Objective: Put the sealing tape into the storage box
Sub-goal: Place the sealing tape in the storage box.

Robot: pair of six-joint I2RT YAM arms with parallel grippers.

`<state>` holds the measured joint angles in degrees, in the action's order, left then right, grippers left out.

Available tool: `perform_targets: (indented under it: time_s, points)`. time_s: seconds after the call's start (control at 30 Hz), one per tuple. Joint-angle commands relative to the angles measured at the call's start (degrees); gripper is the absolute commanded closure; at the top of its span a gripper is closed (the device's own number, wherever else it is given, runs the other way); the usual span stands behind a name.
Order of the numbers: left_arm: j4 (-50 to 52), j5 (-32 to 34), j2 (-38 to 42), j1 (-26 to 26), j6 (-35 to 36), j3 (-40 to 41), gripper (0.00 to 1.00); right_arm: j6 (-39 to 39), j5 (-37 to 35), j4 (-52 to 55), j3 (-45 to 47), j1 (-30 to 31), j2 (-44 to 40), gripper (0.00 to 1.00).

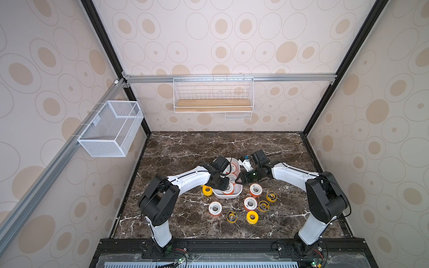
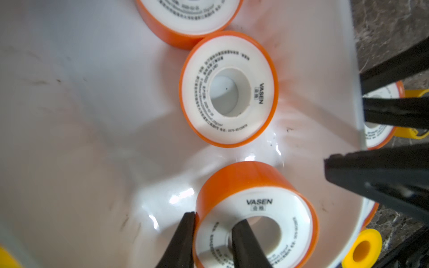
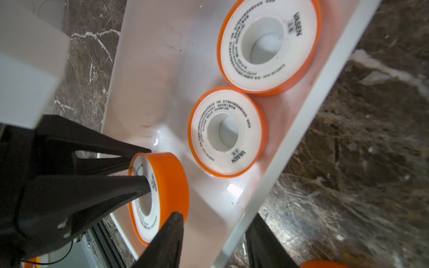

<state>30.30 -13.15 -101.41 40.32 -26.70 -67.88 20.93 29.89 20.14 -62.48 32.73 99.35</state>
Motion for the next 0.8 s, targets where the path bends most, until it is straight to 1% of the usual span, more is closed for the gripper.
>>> perform_targets:
  time_s: [0.0,0.37,0.77]
  points:
    - [-0.9,-1.8,-0.9,0.8,1.3,-2.3,0.70,-0.1,0.3,-0.1,0.7,0.4,-0.1,0.51]
    - [-1.8,-5.1,-3.4,1.1,1.5,-2.8,0.70,0.1,0.2,-0.1,0.6,0.4,0.1,0.51]
    - [-2.4,-6.2,-5.2,1.3,1.3,-3.2,0.63,0.0,0.0,0.0,0.6,0.5,0.1,0.51]
